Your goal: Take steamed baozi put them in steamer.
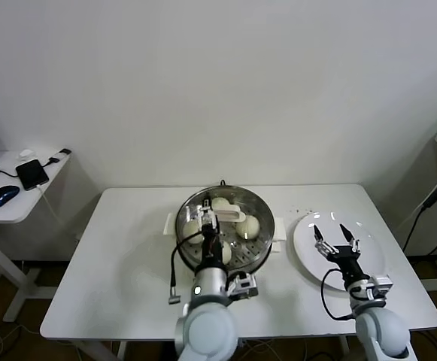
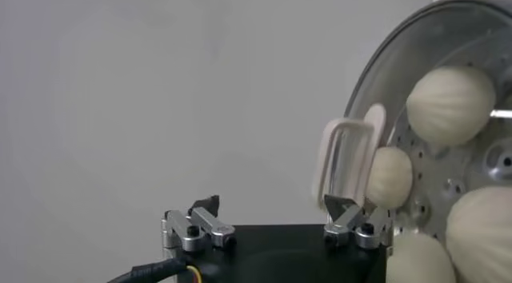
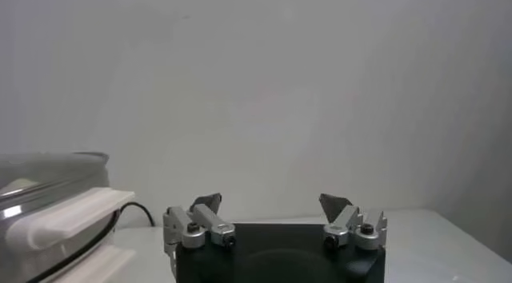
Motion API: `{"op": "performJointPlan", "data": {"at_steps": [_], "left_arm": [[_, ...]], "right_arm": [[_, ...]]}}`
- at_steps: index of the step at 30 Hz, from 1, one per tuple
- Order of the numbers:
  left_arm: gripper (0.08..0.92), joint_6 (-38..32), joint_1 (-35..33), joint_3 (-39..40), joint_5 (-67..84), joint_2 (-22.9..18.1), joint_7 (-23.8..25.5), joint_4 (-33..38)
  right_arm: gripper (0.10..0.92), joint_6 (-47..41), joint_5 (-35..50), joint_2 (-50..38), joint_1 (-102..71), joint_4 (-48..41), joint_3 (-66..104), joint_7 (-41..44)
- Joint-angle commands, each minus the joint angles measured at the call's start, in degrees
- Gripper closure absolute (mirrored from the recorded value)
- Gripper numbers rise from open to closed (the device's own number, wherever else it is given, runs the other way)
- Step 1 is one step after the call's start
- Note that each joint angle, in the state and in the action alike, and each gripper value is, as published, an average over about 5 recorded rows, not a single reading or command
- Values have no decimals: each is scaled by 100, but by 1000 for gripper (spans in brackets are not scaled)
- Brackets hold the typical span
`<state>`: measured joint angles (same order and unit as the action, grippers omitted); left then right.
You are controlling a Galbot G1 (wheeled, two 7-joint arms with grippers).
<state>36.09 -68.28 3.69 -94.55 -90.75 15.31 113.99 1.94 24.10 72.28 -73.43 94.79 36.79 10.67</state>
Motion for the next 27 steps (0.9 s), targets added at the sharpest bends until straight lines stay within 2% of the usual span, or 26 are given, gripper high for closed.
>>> {"op": "performJointPlan", "data": {"at_steps": [1, 5, 8, 10, 16, 19, 22, 27], "left_arm": [[177, -519, -917, -803, 461, 303, -321, 941], [177, -792, -1303, -1488, 1299, 386, -692, 1309], [177, -1255, -1476, -2226, 2194, 367, -1192, 1363], [177, -1667, -1517, -2684, 3119, 338, -1338, 1348], [177, -3021, -1619, -3914, 6839, 153, -1215, 969], [177, -3457, -1818, -4215, 7704, 106, -1204, 596], [177, -3620, -2065, -4289, 8124, 89, -1204, 344], [177, -3517, -2474, -4183, 9042, 94, -1035, 329]], "right_arm": [[203, 161, 109, 90, -107, 57, -91, 122], [202, 540, 468, 13, -348, 213, -189, 536], [203, 408, 567, 21, -584, 510, -276, 336], [203, 272, 410, 121, -704, 644, -253, 222], [203, 227, 33, 216, -992, 725, -277, 16], [203, 264, 53, 225, -1080, 712, -325, -90], [203, 290, 82, 257, -1167, 721, -342, -199], [203, 355, 119, 305, -1352, 745, -346, -222]]}}
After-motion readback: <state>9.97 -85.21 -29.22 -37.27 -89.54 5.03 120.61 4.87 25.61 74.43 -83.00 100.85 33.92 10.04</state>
